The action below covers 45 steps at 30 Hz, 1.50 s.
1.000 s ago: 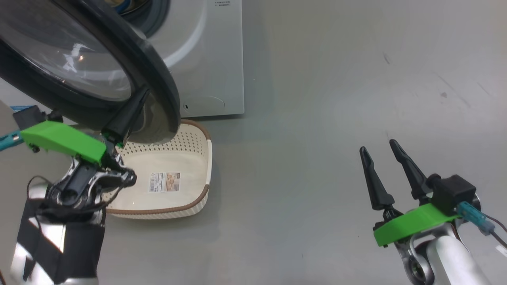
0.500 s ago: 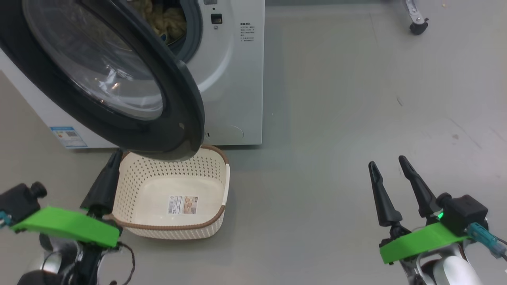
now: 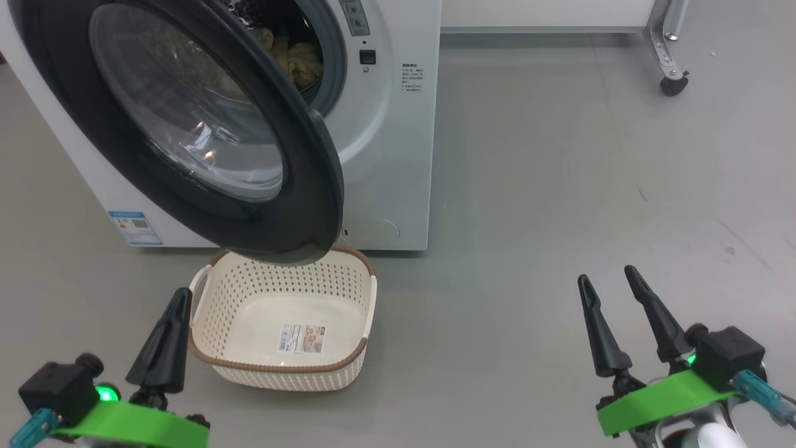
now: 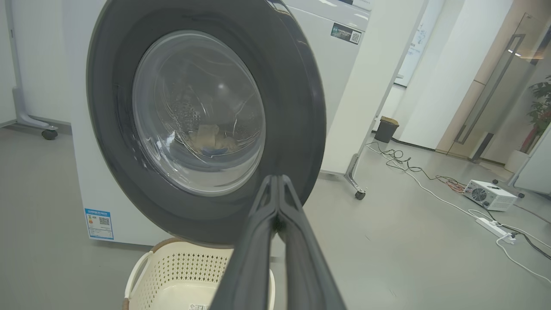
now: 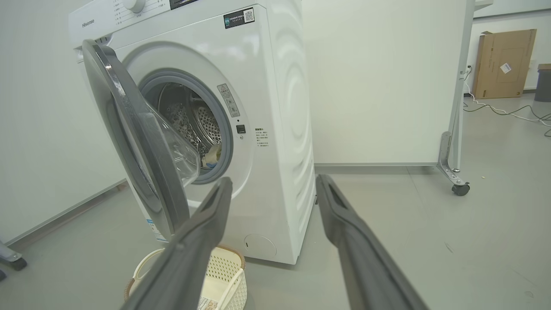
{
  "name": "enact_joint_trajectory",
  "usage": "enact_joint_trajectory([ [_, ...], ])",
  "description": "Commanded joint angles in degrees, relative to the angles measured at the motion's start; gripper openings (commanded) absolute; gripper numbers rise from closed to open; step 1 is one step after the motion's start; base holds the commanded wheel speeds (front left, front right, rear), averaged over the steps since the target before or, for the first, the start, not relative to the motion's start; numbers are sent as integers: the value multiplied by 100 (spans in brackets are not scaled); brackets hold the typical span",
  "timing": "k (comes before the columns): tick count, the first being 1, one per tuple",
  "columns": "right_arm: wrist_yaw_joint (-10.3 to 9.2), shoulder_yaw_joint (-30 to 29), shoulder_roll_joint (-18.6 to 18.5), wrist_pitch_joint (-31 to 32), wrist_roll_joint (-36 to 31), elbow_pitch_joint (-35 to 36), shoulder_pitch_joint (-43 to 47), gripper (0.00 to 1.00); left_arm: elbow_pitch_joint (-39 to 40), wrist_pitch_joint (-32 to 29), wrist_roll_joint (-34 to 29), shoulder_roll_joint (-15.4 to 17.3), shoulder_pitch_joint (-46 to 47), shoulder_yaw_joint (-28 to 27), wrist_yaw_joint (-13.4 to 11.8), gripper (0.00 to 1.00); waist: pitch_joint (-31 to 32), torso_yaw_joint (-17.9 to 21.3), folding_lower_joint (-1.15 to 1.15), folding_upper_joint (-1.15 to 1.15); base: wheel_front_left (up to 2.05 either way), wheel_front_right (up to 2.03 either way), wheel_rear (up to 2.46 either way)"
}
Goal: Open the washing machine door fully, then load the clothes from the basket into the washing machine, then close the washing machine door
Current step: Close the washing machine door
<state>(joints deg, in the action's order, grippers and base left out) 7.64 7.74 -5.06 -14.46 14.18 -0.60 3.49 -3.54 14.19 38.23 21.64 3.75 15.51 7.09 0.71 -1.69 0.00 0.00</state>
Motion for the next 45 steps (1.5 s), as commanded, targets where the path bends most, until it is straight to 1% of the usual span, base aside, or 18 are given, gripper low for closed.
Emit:
enact_joint_trajectory([
  [1,-15,135,-107,-53,64,208,-134,100,242,78,-317,29,141,-420,28,0,16,-7,0,0,0,0,0],
  [3,-15,142,-112,-53,72,205,-129,100,264,79,-706,-112,-3,-547,29,0,36,-13,0,0,0,0,0],
  [6,-15,165,-114,-53,78,193,-119,100,232,79,-1124,-272,-178,-643,32,0,61,-23,0,0,0,0,0],
  [10,-15,192,-116,-53,81,169,-119,100,153,80,-1415,-432,-327,-743,35,0,74,-26,0,0,0,0,0],
  [11,-15,197,-117,-53,84,163,-122,100,122,80,-1435,-474,-355,-764,36,3,76,-25,0,0,0,0,0],
  [13,-15,206,-120,-53,93,151,-128,100,91,80,-1416,-521,-388,-745,37,49,80,-24,0,0,0,0,0],
  [14,-15,205,-121,-53,96,147,-130,100,95,80,-1392,-536,-392,-733,37,83,81,-26,0,0,0,0,0],
  [15,-15,203,-122,-53,96,146,-134,100,79,80,-1360,-543,-401,-723,38,100,81,-27,0,0,0,0,0],
  [26,-15,198,-126,-53,107,108,-135,100,-26,81,-1335,-454,-389,-655,39,100,89,-41,0,0,0,0,0],
  [45,-15,133,-91,-53,45,38,-134,100,-162,81,-1317,-509,-401,-577,39,100,113,-70,0,0,0,0,0],
])
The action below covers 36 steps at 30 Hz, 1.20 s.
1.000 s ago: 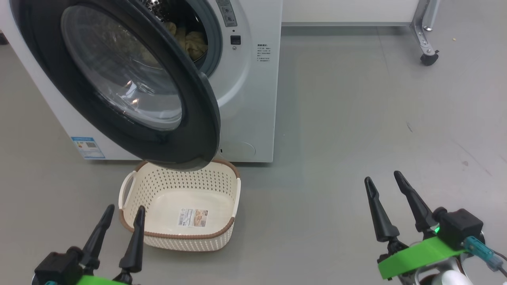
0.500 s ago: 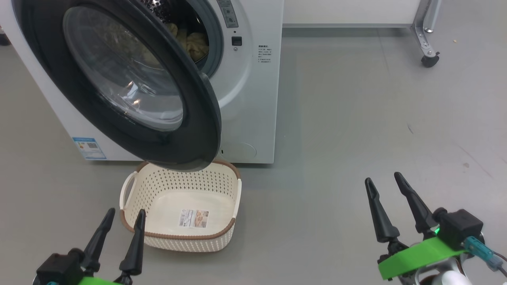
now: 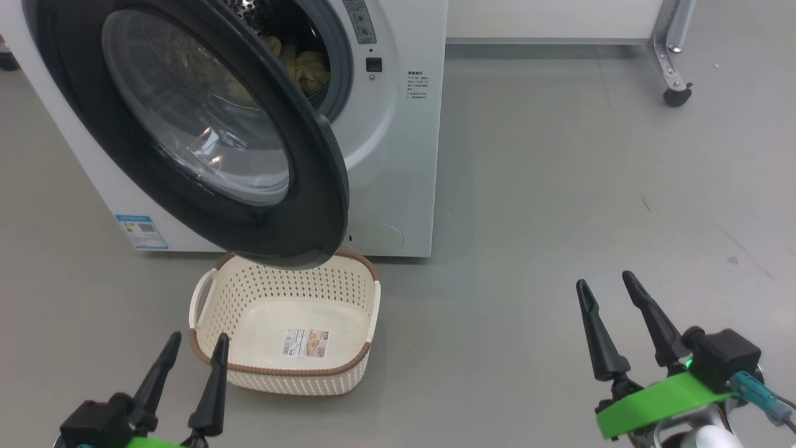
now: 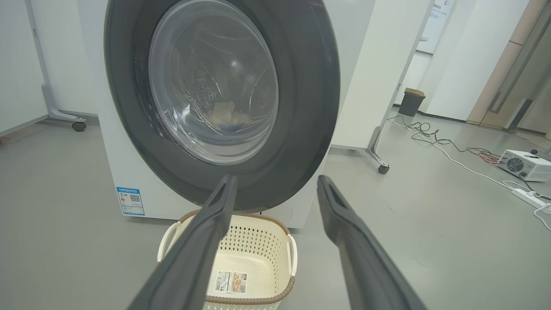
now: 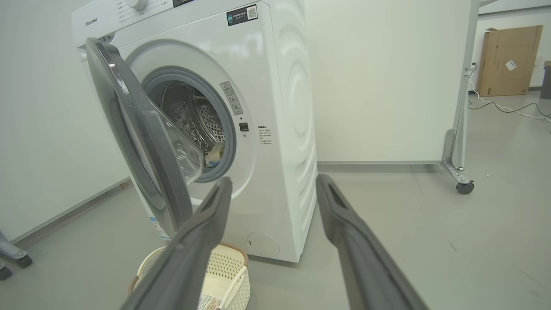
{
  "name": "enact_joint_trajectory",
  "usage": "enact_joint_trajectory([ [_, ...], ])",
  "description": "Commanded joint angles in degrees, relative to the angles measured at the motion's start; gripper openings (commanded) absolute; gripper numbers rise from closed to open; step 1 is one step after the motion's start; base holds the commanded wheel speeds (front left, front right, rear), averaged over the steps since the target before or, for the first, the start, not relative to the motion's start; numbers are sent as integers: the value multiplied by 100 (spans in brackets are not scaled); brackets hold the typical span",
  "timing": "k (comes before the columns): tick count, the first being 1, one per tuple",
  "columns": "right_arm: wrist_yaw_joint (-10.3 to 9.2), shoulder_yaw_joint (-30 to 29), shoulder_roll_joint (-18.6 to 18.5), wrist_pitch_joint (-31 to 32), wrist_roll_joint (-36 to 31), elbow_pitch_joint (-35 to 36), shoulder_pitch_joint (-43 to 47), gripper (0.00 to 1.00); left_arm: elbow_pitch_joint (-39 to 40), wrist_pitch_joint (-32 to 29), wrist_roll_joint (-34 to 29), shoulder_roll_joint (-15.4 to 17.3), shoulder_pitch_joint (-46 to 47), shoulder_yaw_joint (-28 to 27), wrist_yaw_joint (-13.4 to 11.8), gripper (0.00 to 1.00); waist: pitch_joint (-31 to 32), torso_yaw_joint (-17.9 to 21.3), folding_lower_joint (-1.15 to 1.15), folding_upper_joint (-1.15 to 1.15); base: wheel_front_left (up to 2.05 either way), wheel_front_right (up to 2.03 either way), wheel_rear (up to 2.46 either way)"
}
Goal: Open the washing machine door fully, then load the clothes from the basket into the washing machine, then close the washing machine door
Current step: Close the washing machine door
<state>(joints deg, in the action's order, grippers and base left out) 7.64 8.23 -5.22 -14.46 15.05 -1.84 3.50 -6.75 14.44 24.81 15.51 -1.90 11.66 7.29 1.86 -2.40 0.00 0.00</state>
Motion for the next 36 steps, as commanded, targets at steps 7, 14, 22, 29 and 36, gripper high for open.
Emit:
enact_joint_trajectory([
  [7,-15,80,-59,-53,-56,140,-149,100,119,56,25,95,201,-168,20,100,-46,-13,0,0,0,0,0],
  [14,-15,65,-65,-53,-51,119,-156,100,70,56,19,77,202,-155,20,100,-45,-16,0,0,0,0,0],
  [22,-15,-48,-54,-54,-108,66,-156,100,22,56,19,53,231,-115,20,100,-60,-50,0,0,0,0,0],
  [29,-15,-219,6,-54,-241,-12,-198,100,2,56,25,28,257,-90,20,100,-127,-129,0,0,0,0,0],
  [36,-15,-354,39,-54,-443,-45,-542,0,19,56,-23,-53,467,35,20,100,-530,-354,0,0,0,0,0],
])
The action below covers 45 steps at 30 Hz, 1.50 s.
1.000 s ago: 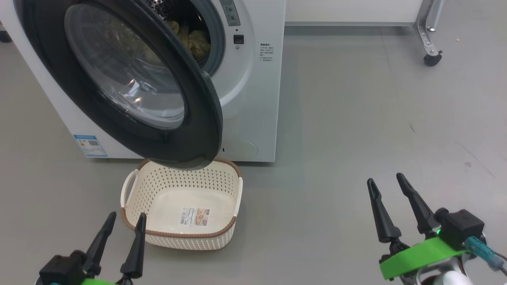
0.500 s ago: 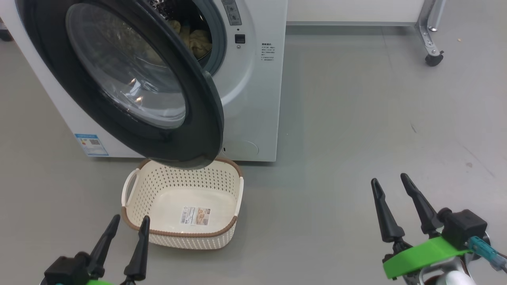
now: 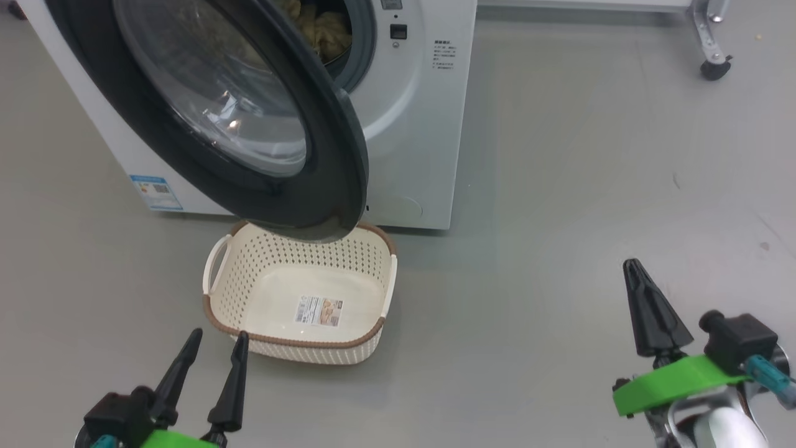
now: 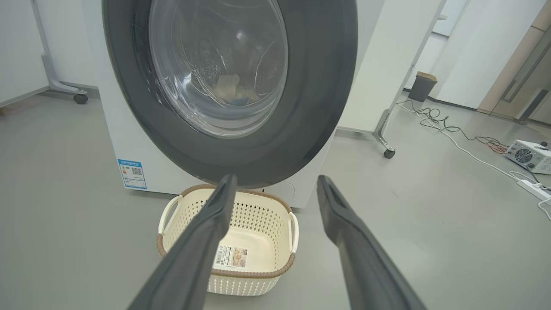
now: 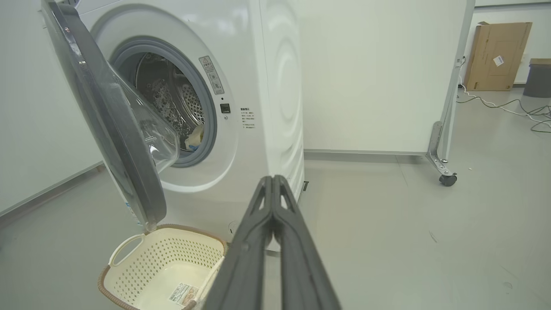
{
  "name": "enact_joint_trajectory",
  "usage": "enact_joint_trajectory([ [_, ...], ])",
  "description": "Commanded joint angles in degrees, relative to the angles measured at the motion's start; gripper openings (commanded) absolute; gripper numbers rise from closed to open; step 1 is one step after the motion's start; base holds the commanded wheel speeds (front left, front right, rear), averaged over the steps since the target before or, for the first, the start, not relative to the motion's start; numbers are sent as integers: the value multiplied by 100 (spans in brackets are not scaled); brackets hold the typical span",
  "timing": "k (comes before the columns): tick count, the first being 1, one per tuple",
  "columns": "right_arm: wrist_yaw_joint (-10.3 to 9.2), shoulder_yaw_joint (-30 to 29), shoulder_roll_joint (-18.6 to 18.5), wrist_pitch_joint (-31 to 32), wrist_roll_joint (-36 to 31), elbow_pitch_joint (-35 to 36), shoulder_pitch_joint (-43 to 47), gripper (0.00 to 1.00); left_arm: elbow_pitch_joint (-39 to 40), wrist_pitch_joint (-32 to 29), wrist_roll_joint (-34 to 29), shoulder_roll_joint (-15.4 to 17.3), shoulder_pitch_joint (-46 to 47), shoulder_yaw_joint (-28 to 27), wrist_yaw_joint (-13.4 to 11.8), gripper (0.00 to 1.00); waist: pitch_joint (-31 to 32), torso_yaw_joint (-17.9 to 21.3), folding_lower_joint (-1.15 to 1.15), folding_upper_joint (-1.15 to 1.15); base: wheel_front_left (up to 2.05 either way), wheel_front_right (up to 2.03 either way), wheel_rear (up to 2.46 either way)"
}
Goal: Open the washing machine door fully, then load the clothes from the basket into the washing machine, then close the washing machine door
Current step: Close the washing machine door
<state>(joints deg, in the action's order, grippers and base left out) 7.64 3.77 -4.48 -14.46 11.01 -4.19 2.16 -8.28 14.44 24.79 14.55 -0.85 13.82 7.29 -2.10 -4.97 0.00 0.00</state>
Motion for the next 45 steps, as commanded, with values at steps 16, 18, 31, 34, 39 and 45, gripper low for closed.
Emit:
enact_joint_trajectory([
  [16,-15,1906,-1143,-41,162,337,-2638,0,77,56,-69,-264,1257,342,20,100,-1232,-903,0,0,0,0,0],
  [18,-15,2293,-1266,-42,324,306,-2979,0,50,56,-61,-292,1328,393,20,100,-1321,-993,0,0,0,0,0],
  [31,-15,4056,-1587,-52,1084,-449,-4453,0,-141,56,-88,-521,1698,815,20,100,-1735,-1554,0,0,0,0,0],
  [34,-15,4190,-1595,-52,1187,-606,-4623,0,-165,56,-93,-587,1735,874,20,100,-1781,-1654,0,0,0,0,0],
  [39,-15,4199,-1586,-53,1314,-807,-4727,0,-232,56,-28,-651,1754,965,20,100,-1838,-1780,0,0,0,0,0],
  [45,-15,4212,-1652,-53,1375,-1047,-4862,0,-245,56,16,-708,1832,1036,20,100,-1971,-1920,0,0,0,0,0],
])
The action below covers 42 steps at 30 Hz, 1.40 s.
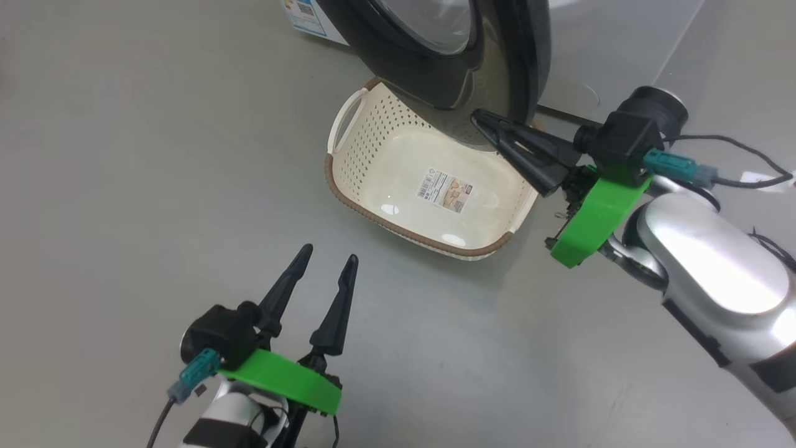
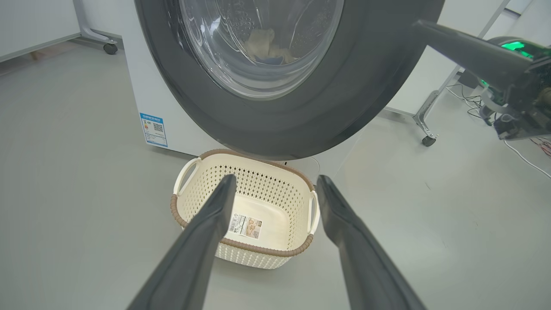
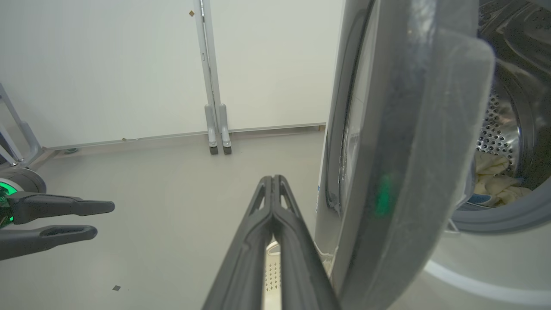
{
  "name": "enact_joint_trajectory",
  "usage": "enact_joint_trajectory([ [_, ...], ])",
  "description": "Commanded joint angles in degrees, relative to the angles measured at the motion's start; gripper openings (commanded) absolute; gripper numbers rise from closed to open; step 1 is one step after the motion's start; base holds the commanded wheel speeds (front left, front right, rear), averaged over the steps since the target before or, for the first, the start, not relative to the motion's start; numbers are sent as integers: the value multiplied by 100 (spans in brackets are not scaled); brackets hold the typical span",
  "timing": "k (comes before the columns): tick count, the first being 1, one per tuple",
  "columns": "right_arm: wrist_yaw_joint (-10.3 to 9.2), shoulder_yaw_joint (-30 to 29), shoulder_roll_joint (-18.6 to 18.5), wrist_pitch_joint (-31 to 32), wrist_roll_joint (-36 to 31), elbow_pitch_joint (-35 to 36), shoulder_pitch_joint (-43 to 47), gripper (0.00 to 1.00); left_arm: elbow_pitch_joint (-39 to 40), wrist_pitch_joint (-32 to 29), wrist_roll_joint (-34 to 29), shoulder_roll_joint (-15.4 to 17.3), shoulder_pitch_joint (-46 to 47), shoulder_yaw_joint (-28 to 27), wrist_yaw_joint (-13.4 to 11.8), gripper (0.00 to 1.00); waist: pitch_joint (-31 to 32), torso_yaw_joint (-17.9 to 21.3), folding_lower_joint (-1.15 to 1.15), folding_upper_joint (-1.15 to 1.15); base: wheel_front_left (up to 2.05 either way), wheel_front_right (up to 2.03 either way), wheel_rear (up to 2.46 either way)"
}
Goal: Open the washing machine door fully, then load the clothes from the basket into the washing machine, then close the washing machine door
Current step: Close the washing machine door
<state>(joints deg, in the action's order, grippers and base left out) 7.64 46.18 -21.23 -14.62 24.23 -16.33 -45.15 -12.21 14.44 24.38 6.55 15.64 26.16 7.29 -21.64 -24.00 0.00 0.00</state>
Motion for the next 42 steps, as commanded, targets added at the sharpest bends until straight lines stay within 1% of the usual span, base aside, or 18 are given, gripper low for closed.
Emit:
enact_joint_trajectory([
  [1,-15,-55,17,-38,86,126,-153,0,146,56,58,83,195,-194,20,100,-39,-32,0,0,0,0,0],
  [9,-15,-142,-81,-38,168,-117,-376,0,142,56,64,3,314,-143,20,100,-252,-153,0,0,0,0,0],
  [13,-15,-395,-17,-38,415,-192,-439,0,146,56,60,-23,379,-140,20,100,-364,-176,0,0,0,0,0],
  [24,-15,-417,-322,-38,313,-422,-1008,0,136,56,18,-127,597,-120,20,100,-794,-172,0,0,0,0,0],
  [30,-15,-335,-507,-38,331,-662,-1549,0,153,56,23,-184,775,-86,20,100,-1078,-168,0,0,0,0,0],
  [36,-15,-165,-645,-38,462,-937,-2140,0,165,56,44,-233,955,-7,20,100,-1375,-184,0,0,0,0,0],
  [42,-15,-49,-754,-38,434,-1182,-2621,0,243,56,31,-273,1094,31,20,100,-1584,-224,0,0,0,0,0],
])
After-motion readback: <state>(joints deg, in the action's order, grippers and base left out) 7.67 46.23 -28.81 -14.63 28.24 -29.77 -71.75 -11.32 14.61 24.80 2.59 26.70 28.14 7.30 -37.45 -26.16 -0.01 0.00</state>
